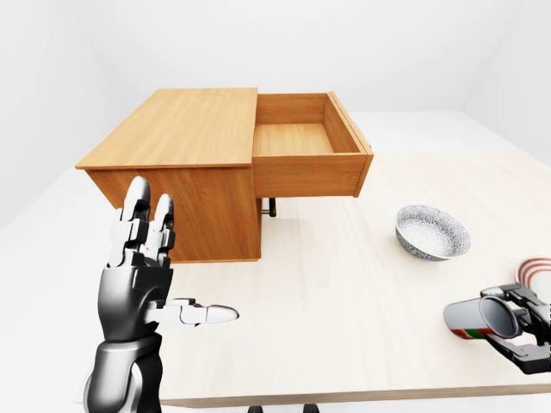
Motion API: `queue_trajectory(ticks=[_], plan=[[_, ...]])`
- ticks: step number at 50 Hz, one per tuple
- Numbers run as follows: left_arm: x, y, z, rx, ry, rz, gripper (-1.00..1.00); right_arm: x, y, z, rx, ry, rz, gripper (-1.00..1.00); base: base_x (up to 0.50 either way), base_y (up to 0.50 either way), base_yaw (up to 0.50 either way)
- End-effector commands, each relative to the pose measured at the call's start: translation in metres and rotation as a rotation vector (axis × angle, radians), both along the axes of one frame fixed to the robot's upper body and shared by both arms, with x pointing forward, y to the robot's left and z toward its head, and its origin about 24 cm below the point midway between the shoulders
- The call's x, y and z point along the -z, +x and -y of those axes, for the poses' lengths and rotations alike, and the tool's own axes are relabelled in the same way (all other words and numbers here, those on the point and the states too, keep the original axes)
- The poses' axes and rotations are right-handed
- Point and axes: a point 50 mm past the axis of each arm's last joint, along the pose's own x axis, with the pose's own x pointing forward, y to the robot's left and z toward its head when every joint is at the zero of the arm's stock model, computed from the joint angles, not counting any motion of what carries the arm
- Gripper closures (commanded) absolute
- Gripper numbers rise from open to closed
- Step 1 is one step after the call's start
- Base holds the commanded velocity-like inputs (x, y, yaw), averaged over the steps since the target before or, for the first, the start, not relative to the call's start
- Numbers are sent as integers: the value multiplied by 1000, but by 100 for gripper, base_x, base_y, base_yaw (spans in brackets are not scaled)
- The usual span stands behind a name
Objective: Put the ketchup in the top drawer of the cabinet.
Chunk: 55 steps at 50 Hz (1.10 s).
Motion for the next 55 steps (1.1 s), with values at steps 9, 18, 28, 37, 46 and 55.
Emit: queue_trajectory(ticks=[9, 18, 28, 37, 46, 55], plan=[[-2, 0, -1, -4, -2, 9, -100, -132, 39, -85, -271, -553, 416, 100, 0, 0, 0], [-3, -2, -1, -5, -2, 17, -100, -177, 34, -135, -357, -824, 569, 100, 0, 0, 0], [-5, -1, -2, -6, -2, 25, -100, -208, 16, -201, -392, -995, 839, 100, 0, 0, 0], [-5, -1, -3, -9, -5, 27, -100, -225, 21, -204, -46, -943, 923, 100, 0, 0, 0], [-6, -1, -3, -10, -6, 31, -100, -235, 24, -220, -59, -978, 968, 100, 0, 0, 0], [-6, -1, -3, -10, -6, 31, -100, -235, 24, -220, -60, -980, 968, 100, 0, 0, 0]])
